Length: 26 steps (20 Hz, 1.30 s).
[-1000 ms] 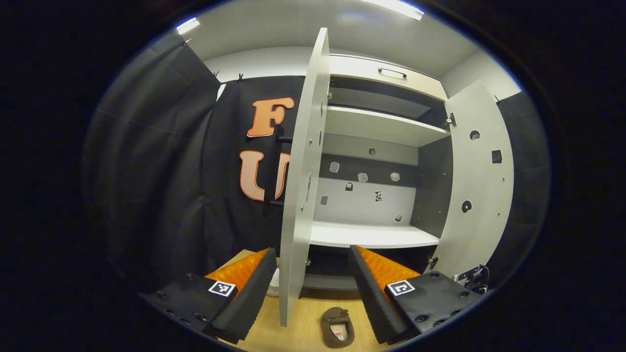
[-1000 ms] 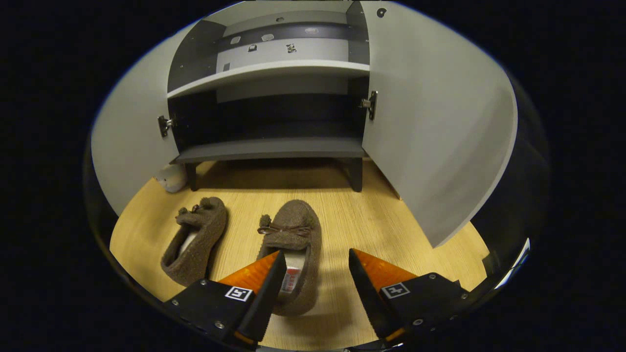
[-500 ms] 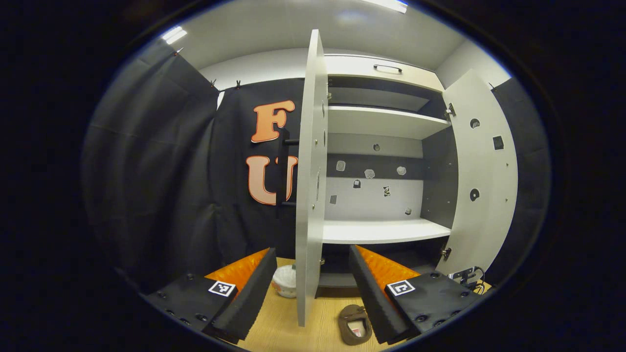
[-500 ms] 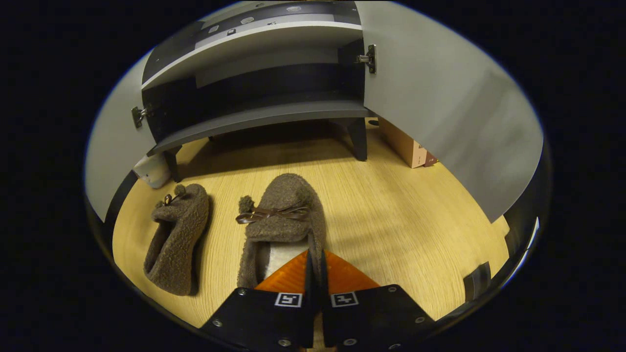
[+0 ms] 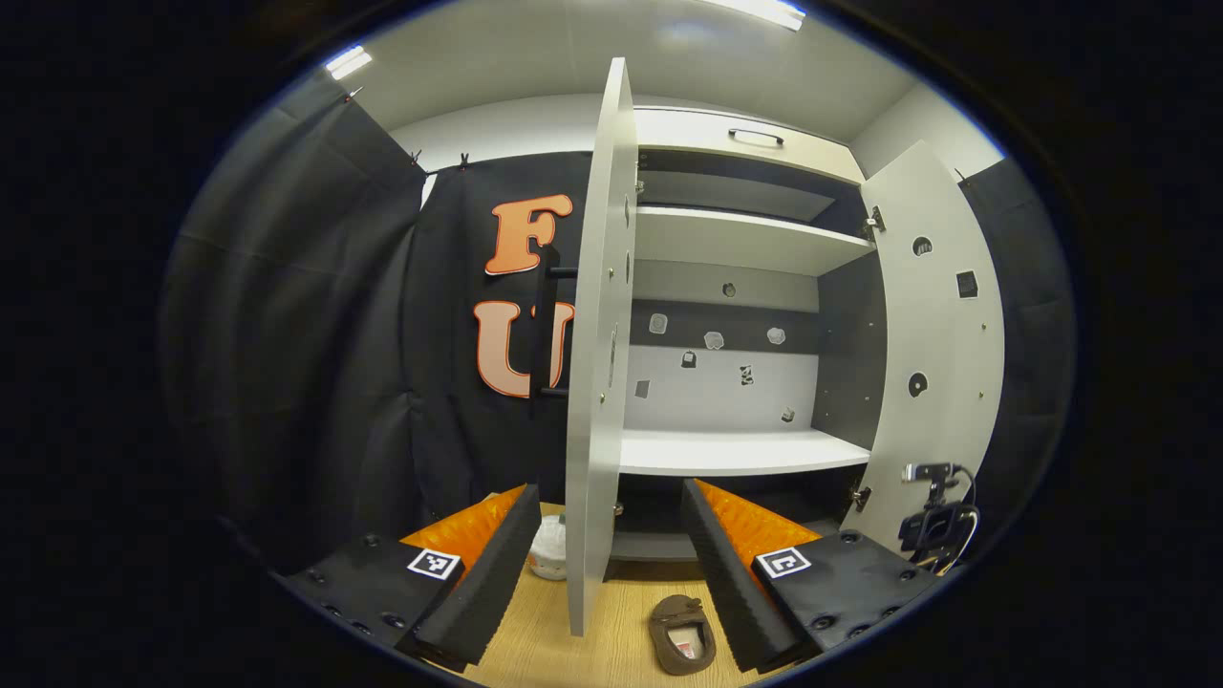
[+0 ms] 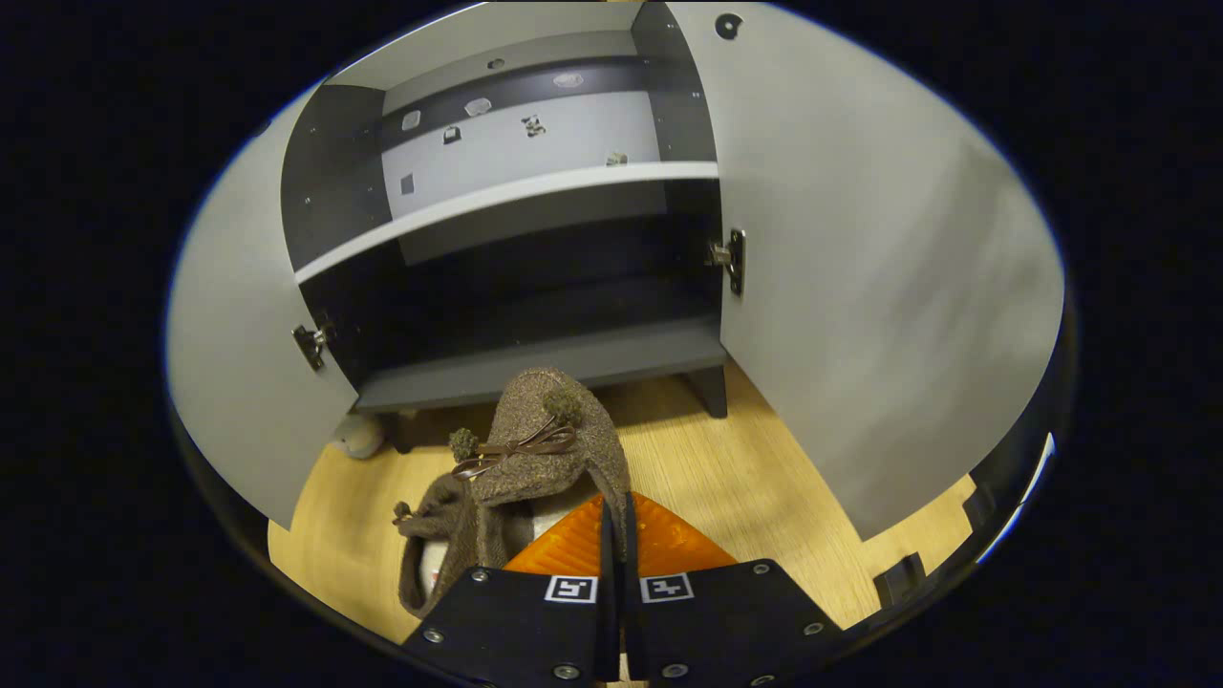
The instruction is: Grab one shoe with the right hand and put it into the shoe cabinet, grab the other shoe with the left hand and put it into the shoe cabinet; then close the right door with the right hand and the left door with the left hand.
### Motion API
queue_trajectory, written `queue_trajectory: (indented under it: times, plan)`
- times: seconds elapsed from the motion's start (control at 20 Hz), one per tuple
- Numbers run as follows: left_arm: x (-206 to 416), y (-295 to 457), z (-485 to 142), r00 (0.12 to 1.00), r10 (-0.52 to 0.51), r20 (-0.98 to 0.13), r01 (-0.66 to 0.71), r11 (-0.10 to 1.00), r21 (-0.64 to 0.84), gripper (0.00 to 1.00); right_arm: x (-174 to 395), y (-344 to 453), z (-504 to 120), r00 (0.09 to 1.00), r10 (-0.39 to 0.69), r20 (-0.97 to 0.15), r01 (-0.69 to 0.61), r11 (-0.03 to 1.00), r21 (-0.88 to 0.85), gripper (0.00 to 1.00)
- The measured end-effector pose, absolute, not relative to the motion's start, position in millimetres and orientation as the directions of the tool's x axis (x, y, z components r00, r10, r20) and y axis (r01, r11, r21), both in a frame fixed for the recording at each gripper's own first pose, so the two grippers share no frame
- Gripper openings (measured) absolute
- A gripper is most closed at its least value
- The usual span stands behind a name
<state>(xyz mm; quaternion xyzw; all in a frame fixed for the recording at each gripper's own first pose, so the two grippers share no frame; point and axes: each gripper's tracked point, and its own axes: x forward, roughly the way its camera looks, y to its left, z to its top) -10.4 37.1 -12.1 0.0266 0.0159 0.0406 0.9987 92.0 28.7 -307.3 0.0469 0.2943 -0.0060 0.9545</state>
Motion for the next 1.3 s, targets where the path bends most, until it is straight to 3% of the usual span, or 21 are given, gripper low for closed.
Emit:
queue_trajectory:
  times: [0.3, 0.65, 1.05, 1.3]
  plan:
    - [-12, 31, -18, 0.998, 0.057, -0.032, -0.055, 0.996, 0.064, 0.97, 148, 61, -207, 0.892, 0.099, -0.440, -0.025, 0.985, 0.172, 0.02]
    - [-16, 36, -23, 0.997, 0.067, -0.038, -0.065, 0.997, 0.051, 0.97, 220, 76, -129, 0.952, 0.100, -0.288, -0.060, 0.988, 0.145, 0.02]
    - [-22, 58, -23, 0.991, 0.126, -0.032, -0.124, 0.991, 0.055, 0.96, 280, 69, -113, 0.965, 0.026, -0.261, -0.003, 0.996, 0.085, 0.01]
    - [-28, 79, -23, 0.983, 0.178, -0.032, -0.176, 0.982, 0.062, 0.96, 322, 71, -131, 0.952, -0.006, -0.307, 0.030, 0.997, 0.073, 0.02]
